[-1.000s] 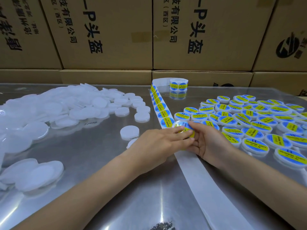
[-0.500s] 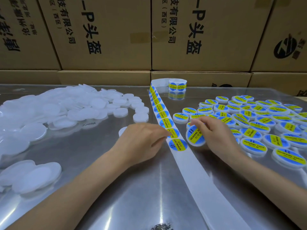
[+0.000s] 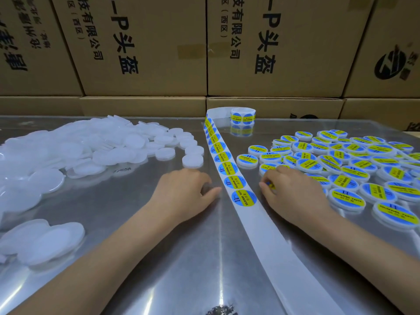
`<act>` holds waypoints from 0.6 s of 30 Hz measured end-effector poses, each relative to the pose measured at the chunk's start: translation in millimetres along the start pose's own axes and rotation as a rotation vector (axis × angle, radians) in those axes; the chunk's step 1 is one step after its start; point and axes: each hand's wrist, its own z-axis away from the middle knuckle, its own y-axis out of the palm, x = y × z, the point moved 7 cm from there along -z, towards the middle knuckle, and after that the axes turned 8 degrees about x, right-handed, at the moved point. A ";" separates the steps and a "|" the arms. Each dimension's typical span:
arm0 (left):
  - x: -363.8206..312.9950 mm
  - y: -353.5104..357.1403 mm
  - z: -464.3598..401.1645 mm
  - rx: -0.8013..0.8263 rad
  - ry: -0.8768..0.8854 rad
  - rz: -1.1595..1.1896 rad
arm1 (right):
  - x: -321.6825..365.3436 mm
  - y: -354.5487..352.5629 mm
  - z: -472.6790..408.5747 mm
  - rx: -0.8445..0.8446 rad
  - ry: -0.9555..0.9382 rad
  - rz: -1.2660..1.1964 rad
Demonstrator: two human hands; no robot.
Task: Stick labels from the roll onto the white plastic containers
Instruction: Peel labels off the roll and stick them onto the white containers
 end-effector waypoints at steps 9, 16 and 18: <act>-11.5 9.6 1.6 0.057 0.068 0.165 | 2.1 6.1 -1.3 0.047 -0.135 -0.136; -30.6 23.1 3.2 0.113 0.224 0.523 | 24.2 13.9 2.9 0.161 -0.291 -0.472; -29.1 28.1 1.9 0.119 0.167 0.495 | 24.8 13.6 2.4 0.154 -0.297 -0.502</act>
